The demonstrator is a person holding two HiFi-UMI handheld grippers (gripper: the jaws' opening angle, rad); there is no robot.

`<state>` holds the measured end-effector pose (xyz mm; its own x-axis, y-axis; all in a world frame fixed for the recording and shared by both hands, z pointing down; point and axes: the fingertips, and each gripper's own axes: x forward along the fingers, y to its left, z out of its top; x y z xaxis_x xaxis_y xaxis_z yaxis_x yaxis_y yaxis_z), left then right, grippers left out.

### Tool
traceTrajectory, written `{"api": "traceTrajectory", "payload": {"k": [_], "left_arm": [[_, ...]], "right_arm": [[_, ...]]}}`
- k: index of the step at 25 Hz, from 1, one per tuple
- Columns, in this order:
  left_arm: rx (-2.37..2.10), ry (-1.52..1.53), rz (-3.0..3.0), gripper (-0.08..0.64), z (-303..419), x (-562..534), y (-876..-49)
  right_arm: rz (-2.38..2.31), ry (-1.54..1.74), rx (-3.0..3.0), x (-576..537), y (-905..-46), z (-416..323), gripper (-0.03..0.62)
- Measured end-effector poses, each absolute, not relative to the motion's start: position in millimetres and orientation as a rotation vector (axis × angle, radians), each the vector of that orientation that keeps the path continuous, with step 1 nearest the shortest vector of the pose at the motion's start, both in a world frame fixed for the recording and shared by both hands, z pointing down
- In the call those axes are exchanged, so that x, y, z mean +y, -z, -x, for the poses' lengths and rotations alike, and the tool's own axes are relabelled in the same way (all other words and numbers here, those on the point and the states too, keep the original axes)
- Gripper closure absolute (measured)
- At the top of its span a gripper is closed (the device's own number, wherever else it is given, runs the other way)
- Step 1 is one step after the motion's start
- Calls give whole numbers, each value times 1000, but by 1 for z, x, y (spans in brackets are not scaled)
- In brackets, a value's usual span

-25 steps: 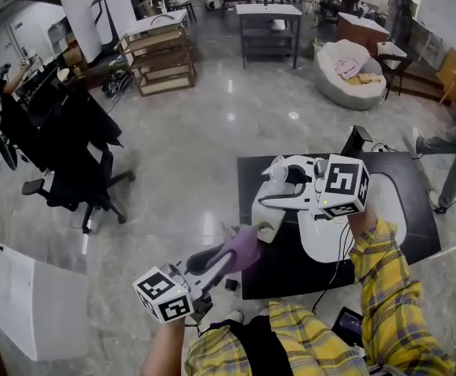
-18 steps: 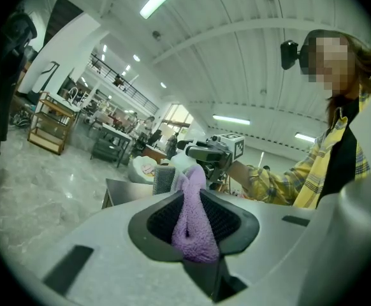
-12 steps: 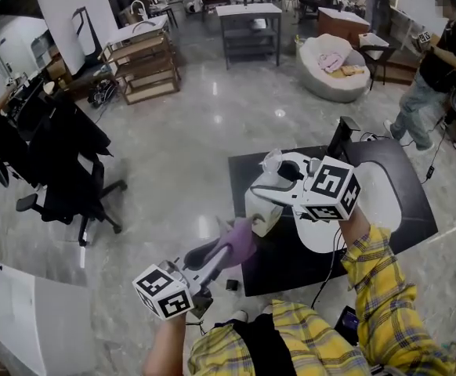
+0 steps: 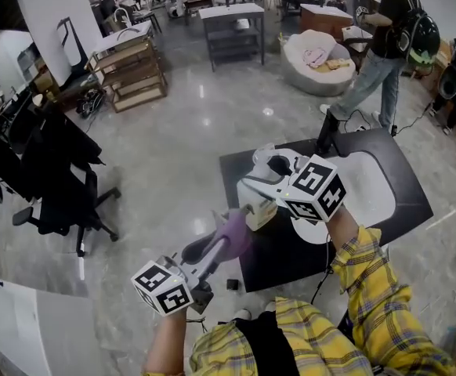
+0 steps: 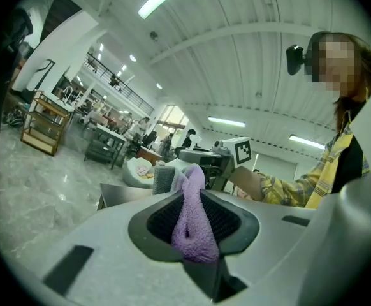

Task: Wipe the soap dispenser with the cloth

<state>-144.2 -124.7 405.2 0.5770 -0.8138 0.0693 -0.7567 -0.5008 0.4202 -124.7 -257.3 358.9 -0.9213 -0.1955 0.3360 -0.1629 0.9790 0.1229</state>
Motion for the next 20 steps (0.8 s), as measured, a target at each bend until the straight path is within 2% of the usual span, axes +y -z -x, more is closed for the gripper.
{"api": "traceTrajectory", "payload": {"k": [20], "left_arm": [[-1287, 230, -2379, 494, 145, -115, -403]], "right_arm": [[-753, 40, -2673, -267, -358, 119, 420]]}}
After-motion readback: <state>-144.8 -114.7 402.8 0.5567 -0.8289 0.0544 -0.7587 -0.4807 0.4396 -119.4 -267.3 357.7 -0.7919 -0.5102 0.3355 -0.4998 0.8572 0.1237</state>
